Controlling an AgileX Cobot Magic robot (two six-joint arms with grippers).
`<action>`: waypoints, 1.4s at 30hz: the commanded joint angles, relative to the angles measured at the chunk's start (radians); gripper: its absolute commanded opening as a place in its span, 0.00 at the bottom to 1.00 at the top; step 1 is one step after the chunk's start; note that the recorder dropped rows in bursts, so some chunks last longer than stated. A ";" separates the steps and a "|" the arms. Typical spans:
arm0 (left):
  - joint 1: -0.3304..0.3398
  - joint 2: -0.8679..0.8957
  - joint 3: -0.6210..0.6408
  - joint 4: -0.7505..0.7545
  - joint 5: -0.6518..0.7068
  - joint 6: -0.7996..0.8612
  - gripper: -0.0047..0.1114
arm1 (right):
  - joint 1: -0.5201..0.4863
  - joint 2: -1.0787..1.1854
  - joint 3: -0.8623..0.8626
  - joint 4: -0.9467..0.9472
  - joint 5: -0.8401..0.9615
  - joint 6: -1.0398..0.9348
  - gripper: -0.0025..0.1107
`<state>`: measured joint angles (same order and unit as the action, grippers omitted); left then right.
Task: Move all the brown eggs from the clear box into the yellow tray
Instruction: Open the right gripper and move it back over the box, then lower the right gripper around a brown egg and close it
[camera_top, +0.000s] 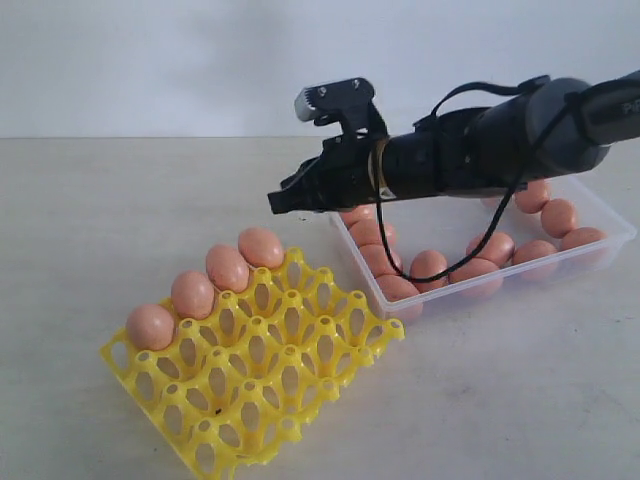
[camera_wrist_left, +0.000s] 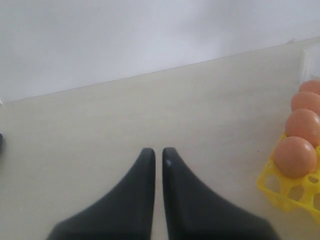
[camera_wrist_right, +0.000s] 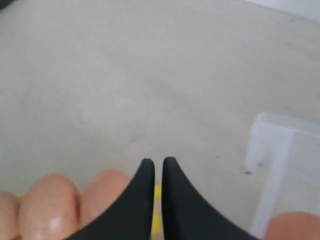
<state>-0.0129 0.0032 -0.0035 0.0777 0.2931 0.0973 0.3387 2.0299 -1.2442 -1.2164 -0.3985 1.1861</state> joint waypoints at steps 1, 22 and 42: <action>-0.008 -0.003 0.003 -0.002 0.000 -0.003 0.08 | -0.004 -0.120 -0.005 -0.012 0.334 -0.051 0.02; -0.008 -0.003 0.003 -0.002 0.000 -0.003 0.08 | -0.415 -0.206 -0.005 1.444 1.360 -1.375 0.02; -0.008 -0.003 0.003 -0.002 0.000 -0.003 0.08 | -0.306 -0.204 -0.005 1.632 1.289 -1.641 0.02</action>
<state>-0.0129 0.0032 -0.0035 0.0777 0.2931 0.0973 0.0304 1.8333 -1.2442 0.4146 0.9160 -0.4432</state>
